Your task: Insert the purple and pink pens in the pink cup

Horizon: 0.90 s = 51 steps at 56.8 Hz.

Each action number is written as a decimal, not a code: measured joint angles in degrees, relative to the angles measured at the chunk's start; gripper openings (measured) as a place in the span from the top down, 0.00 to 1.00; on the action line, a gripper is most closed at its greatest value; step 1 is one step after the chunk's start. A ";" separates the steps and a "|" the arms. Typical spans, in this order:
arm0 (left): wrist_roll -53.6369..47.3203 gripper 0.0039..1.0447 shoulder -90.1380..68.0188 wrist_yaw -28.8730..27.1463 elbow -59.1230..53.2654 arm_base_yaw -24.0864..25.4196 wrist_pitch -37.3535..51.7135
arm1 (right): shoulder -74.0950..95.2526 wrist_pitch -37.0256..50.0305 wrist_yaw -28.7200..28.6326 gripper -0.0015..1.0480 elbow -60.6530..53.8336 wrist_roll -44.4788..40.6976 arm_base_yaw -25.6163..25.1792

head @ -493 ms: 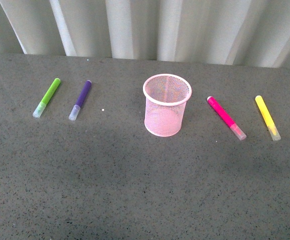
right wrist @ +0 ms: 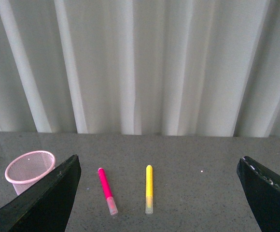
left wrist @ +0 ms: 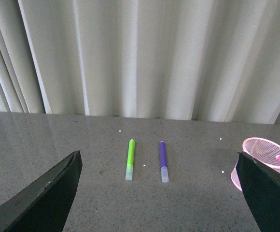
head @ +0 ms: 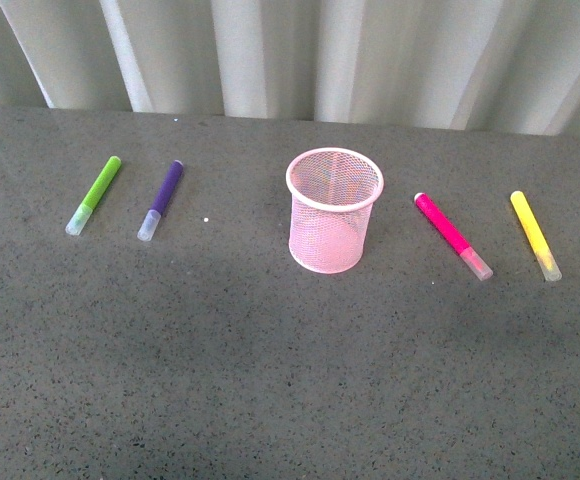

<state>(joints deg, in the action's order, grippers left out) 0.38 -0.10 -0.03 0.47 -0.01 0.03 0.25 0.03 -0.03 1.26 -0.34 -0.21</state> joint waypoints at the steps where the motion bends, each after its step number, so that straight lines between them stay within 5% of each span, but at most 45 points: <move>1: -0.02 0.06 0.00 0.00 0.00 0.00 0.00 | 0.00 0.00 0.00 0.07 0.00 0.00 0.00; 51: -0.02 0.06 0.00 -0.02 0.00 0.00 0.00 | 0.00 0.00 0.00 0.07 0.00 0.00 0.00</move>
<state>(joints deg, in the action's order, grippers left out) 0.36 -0.10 -0.05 0.47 -0.01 0.03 0.25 0.03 -0.03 1.26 -0.34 -0.21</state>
